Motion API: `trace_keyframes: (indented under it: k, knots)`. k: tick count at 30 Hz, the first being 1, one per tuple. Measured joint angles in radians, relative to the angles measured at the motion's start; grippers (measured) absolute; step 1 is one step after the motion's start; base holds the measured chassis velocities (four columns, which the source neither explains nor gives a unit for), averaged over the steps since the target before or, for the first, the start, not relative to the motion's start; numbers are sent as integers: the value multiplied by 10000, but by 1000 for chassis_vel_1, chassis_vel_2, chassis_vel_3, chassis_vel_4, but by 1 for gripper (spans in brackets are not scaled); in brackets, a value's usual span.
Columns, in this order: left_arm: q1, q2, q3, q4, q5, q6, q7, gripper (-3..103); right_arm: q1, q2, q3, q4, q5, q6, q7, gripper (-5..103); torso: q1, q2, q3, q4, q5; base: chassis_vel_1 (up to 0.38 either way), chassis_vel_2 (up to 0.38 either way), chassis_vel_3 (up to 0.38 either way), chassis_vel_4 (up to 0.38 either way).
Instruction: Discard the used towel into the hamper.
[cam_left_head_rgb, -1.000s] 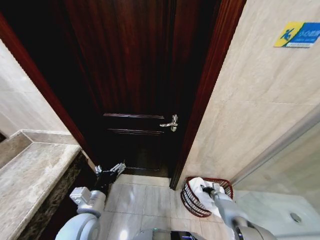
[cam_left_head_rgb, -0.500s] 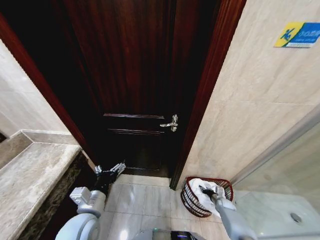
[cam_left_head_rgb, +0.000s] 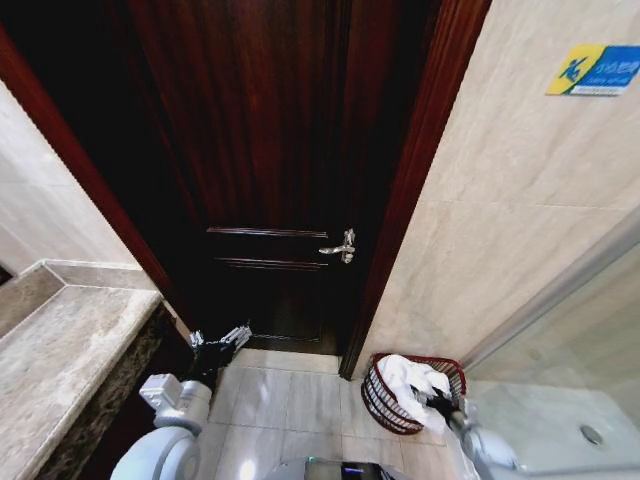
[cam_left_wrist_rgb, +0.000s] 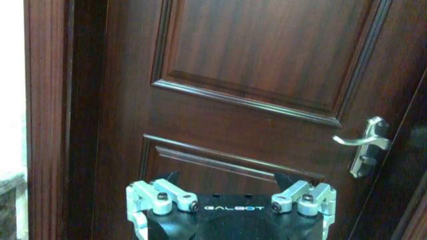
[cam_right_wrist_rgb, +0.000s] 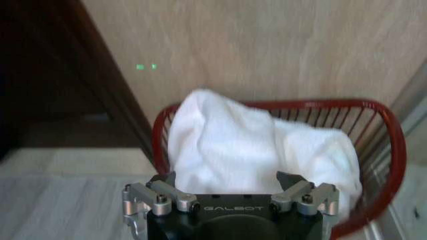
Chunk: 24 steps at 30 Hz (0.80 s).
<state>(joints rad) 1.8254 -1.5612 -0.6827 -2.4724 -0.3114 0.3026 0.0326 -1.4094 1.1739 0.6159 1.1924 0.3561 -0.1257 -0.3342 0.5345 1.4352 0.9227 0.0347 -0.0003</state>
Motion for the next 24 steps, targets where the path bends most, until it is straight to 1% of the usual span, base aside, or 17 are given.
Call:
trace_keyframes:
  k: [3, 4, 5, 9, 10, 12, 13, 14, 15, 16, 17, 18, 20, 21, 22, 23, 24]
  knots:
    - [0, 0, 0, 0, 0, 0, 0, 97, 224, 165, -3, -650, -366, 127, 75, 100, 1, 0, 1, 3, 6, 0, 0, 0, 0]
    - [0, 0, 0, 1, 0, 0, 0, 97, 545, 232, -34, -1167, -511, 128, 165, 100, 2, 0, 2, 4, 7, 0, 0, 0, 0]
    - [0, 0, 0, 1, 0, 0, 0, 97, 545, 232, -34, -1167, -511, 128, 165, 100, 2, 0, 2, 4, 7, 0, 0, 0, 0]
    - [0, 1, 0, 0, 0, 0, 0, 97, 1793, 367, -129, -2733, -989, 142, 291, 100, 4, 0, 3, 6, 4, 0, 0, 0, 0]
    - [0, 1, 0, 0, 0, 0, 0, 97, 1793, 367, -129, -2733, -989, 142, 291, 100, 4, 0, 3, 6, 4, 0, 0, 0, 0]
    - [0, 3, 0, 0, 0, 0, 0, 97, 2894, 420, -214, -4106, -1421, 434, 292, 100, 4, 0, 4, 7, 3, 0, 0, 0, 0]
    - [0, 3, 0, 0, 0, 0, 0, 97, 2894, 420, -214, -4106, -1421, 434, 292, 100, 4, 0, 4, 7, 3, 0, 0, 0, 0]
    - [0, -1, -1, 0, 0, 0, 0, 97, 3293, 433, -245, -4664, -1597, 624, 269, 100, 5, 0, 3, 12, 2, 0, 0, 0, 0]
    - [0, 0, -1, 0, 0, 0, 0, 97, 3670, 452, -281, -5283, -1773, 828, 229, 100, 5, 0, 4, 8, -2, 0, 0, 0, 0]
    - [0, 0, 0, 0, 0, 0, 0, 97, 4163, 484, -334, -6013, -1952, 1024, 195, 100, 5, 0, 5, -2, 6, 0, 0, 0, 0]
    - [0, 0, 0, 0, 0, 0, 0, 97, 4163, 484, -334, -6013, -1952, 1024, 195, 100, 5, 0, 5, -2, 6, 0, 0, 0, 0]
    - [0, -1, 0, 0, 0, 0, 0, 97, 4541, 511, -366, -6481, -2081, 1129, 181, 100, 5, 0, 4, 2, 4, 0, 0, 0, 0]
    - [0, 0, 0, 1, 0, 0, 0, 97, 5131, 580, -385, -7206, -2374, 1268, 186, 100, 5, 2, 4, 1, -2, 0, 0, 0, 0]
    - [0, 0, 0, 1, 0, 0, 0, 97, 5131, 580, -385, -7206, -2374, 1268, 186, 100, 5, 2, 4, 1, -2, 0, 0, 0, 0]
    - [0, 0, 0, 0, 0, 0, 0, 97, 5745, 676, -384, -7908, -2703, 1381, 238, 100, 5, 2, 5, 3, 4, 0, 0, 0, 0]
    - [0, 0, 0, 0, 0, 0, 0, 97, 6026, 723, -382, -8214, -2842, 1414, 269, 100, 5, 2, 5, 7, 4, 0, 0, 0, 0]
    - [0, 0, 0, 0, 0, 0, 0, 97, 6491, 811, -369, -8739, -3055, 1439, 307, 100, 5, 2, 4, 9, -3, 0, 0, 0, 0]
